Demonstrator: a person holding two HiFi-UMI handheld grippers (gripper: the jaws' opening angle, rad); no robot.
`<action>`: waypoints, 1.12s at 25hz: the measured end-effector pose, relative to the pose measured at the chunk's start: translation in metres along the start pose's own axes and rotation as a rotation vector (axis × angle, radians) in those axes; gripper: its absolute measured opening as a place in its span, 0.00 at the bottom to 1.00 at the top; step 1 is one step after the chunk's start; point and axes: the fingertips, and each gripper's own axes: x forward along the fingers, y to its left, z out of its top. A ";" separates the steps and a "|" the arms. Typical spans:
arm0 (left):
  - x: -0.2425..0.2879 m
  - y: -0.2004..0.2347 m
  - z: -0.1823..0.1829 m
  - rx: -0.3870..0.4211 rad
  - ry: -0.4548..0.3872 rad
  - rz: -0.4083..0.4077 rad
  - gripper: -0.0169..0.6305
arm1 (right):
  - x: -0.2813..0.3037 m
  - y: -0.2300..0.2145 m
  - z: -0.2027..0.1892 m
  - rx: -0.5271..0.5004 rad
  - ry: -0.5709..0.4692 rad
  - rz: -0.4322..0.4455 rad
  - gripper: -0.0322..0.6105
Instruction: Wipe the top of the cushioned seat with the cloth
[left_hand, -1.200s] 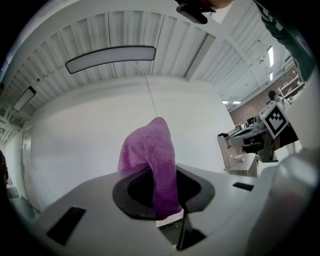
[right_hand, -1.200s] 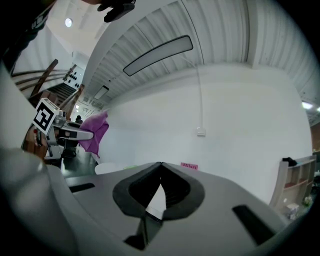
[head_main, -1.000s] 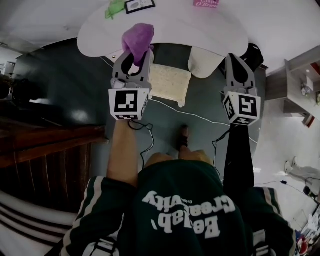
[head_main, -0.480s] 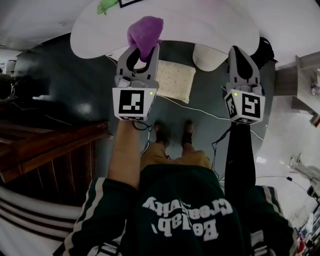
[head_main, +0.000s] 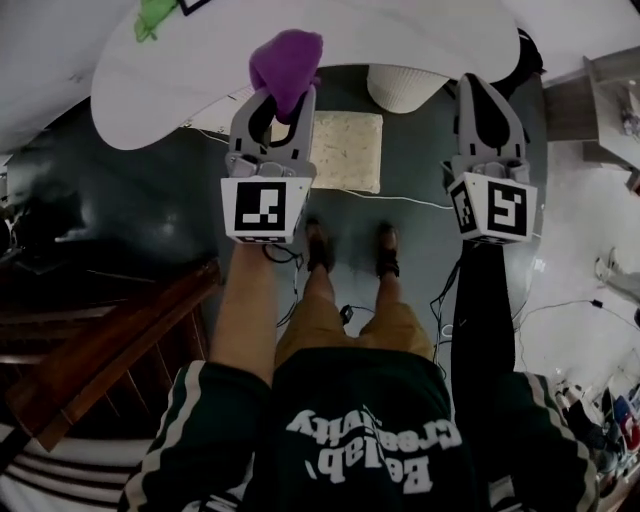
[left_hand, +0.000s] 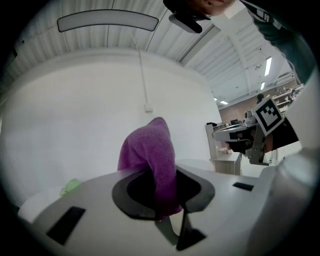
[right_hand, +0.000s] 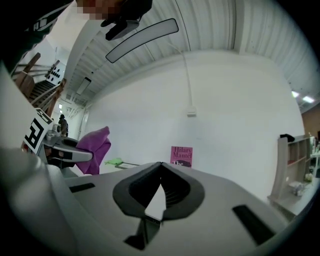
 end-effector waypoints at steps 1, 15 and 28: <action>0.005 -0.002 -0.013 0.005 0.016 -0.020 0.17 | 0.001 0.002 -0.010 -0.002 0.007 -0.004 0.06; 0.058 -0.052 -0.161 -0.073 0.144 -0.128 0.17 | 0.026 0.002 -0.136 0.006 0.121 0.038 0.06; 0.088 -0.114 -0.300 -0.215 0.395 -0.206 0.17 | 0.025 -0.011 -0.201 0.054 0.179 0.037 0.06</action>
